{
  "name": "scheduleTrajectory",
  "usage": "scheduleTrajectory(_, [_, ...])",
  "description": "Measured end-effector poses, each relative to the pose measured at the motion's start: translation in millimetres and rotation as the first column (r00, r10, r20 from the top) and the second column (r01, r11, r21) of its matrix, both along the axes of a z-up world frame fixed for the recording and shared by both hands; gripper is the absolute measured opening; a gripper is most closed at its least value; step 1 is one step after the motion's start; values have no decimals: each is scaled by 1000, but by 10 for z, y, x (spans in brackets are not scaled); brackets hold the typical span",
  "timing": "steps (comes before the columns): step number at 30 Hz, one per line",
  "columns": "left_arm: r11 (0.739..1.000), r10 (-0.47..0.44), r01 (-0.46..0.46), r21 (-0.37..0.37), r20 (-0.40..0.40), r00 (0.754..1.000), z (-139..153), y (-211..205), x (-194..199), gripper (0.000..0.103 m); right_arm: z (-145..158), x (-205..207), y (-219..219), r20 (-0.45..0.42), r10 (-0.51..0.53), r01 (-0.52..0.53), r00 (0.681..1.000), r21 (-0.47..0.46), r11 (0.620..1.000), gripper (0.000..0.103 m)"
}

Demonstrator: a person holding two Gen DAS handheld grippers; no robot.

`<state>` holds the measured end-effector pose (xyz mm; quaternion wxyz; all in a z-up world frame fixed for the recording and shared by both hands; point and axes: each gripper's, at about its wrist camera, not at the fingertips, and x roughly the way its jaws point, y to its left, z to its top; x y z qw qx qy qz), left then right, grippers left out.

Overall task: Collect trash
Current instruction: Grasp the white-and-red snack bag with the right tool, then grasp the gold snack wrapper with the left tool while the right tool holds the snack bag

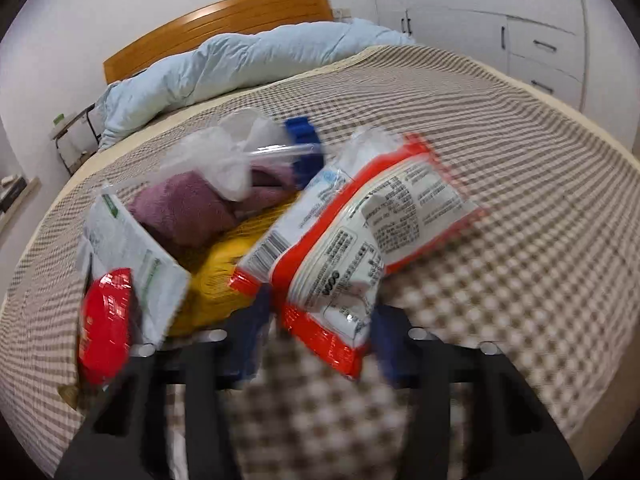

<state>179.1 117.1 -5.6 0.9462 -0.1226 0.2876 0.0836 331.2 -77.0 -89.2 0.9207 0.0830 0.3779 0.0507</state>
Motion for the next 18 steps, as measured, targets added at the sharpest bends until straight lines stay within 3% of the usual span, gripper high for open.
scheduleTrajectory(2, [1000,-2,2,1,-2,1000,-4,-16,4,95,14,-69,-106,17,29,-29,999,25,999,37])
scheduleTrajectory(3, [1000,-4,4,3,-3,1000,-6,-29,8,95,38,-125,-178,32,30,-30,999,20,999,20])
scheduleTrajectory(5, [1000,-10,10,8,-8,1000,-21,-56,18,95,98,-237,-305,62,45,-47,997,29,998,10])
scheduleTrajectory(10, [999,-17,18,27,-28,999,-84,-123,51,95,308,-625,-634,175,70,-79,982,45,996,8])
scheduleTrajectory(18, [997,-8,13,80,-64,998,-205,-151,99,95,526,-804,-810,274,106,-140,956,107,984,8])
